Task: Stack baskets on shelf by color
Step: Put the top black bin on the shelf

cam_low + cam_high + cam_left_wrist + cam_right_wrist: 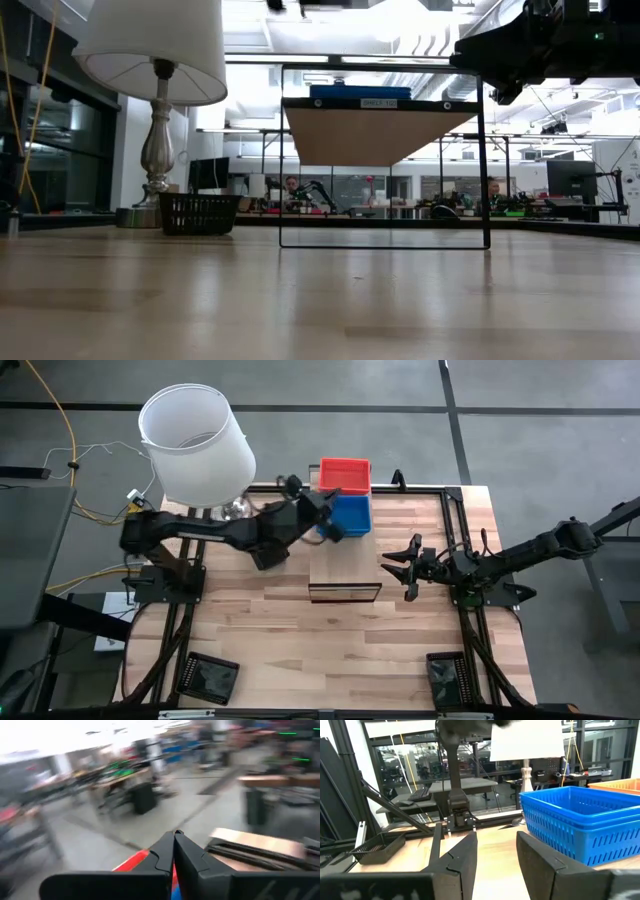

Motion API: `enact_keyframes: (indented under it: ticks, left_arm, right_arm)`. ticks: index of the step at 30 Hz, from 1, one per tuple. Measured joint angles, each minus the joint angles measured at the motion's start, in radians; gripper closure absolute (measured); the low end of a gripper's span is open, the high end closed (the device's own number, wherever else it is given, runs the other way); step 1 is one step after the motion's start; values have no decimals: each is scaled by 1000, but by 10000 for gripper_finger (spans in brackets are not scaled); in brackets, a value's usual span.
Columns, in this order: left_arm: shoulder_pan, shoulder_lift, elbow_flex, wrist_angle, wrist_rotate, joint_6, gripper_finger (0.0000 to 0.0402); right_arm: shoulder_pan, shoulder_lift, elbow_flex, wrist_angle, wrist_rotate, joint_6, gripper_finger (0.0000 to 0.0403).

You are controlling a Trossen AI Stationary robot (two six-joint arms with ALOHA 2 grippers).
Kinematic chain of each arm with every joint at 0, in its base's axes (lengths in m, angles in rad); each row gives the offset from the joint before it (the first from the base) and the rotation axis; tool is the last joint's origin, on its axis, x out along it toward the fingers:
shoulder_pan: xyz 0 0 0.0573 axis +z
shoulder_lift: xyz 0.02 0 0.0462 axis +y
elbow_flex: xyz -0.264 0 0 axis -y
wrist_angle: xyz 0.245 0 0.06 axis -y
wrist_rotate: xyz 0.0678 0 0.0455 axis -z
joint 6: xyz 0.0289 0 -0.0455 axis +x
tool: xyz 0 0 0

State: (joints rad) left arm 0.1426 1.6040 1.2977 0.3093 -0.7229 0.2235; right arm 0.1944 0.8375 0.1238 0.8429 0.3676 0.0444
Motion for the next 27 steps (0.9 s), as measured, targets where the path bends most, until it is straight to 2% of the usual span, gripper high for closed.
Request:
enact_keyframes:
  ticks: [2, 6, 11, 16, 22, 27]
  left_arm:
    - [-48, -66, 1, -106, 68, 21, 401]
    - [-144, -173, -22, -290, 161, -33, 401]
    - [-256, -263, -173, -305, 152, -69, 401]
    - [-327, -326, -372, -281, 93, -170, 401]
    - [-321, -336, -580, -261, 36, -294, 401]
    - [-274, -333, -660, -269, 29, -366, 401]
  right_arm:
    - [0, 0, 0, 0, 0, 0, 277]
    - [0, 0, 0, 0, 0, 2, 277]
    - [0, 0, 0, -1, 0, 8, 277]
    - [0, 0, 0, -8, 0, 10, 277]
    - [0, 0, 0, -14, 0, 11, 277]
    - [0, 0, 0, -20, 0, 8, 277]
